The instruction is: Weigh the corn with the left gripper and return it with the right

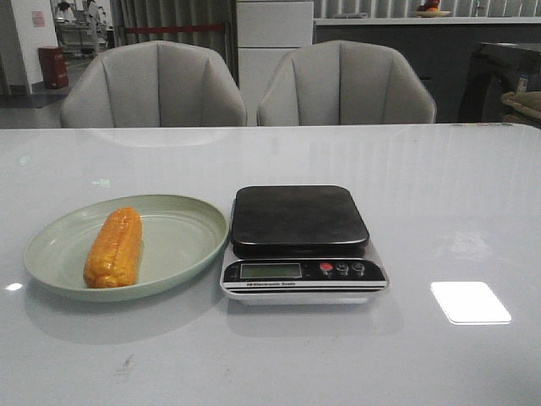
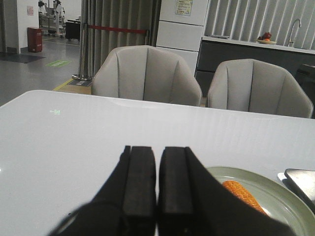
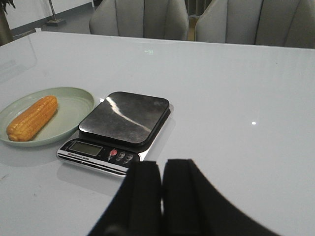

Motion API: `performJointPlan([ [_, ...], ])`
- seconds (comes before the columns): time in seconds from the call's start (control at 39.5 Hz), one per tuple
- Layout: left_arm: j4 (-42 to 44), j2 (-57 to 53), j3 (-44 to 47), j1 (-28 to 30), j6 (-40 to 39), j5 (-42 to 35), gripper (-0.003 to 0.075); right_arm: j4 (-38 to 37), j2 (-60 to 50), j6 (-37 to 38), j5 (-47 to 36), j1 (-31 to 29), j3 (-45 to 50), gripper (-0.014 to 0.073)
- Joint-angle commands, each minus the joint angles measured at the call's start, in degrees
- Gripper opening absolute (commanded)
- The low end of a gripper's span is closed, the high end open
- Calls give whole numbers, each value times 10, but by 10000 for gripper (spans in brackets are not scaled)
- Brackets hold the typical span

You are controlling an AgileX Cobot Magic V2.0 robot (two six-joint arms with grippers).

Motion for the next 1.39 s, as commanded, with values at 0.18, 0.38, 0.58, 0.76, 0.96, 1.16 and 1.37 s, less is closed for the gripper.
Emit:
performJointPlan([
  [0.18, -1, -12, 18, -3, 0, -48, 113, 0, 4, -1, -42, -2, -15, 167],
  [0.38, -1, -12, 18, -3, 0, -48, 113, 0, 4, -1, -42, -2, -15, 167],
  [0.58, -1, -12, 18, -3, 0, -48, 113, 0, 4, -1, -42, -2, -15, 167],
  [0.76, -1, -12, 18, -3, 0, -48, 113, -16, 4, -2, -60, -31, -6, 167],
  [0.96, -1, -12, 18, -3, 0, -48, 113, -21, -22, -2, -144, -126, 45, 167],
  [1.16, -1, -12, 18, -3, 0, -48, 113, -29, -93, -1, -172, -164, 116, 167],
  [1.37, -1, -11, 18, -3, 0, -48, 113, -29, -91, 3, -176, -164, 128, 167],
])
